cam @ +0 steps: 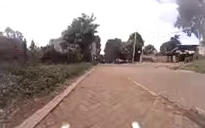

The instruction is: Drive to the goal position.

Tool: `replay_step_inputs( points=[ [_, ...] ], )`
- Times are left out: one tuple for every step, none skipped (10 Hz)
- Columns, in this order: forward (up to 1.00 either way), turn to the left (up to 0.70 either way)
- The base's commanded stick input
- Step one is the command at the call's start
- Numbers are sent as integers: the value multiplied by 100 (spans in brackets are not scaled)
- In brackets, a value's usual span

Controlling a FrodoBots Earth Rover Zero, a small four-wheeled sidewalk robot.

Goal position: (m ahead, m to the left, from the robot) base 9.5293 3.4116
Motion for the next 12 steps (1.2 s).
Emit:
replay_step_inputs(
  points=[
    [50, -13],
    [50, 0],
    [50, 0],
    [50, 0],
    [50, 0],
    [50, 0],
    [50, 0],
    [50, 0],
    [50, 0],
    [50, 0],
    [50, 0],
    [50, 0]
  ],
)
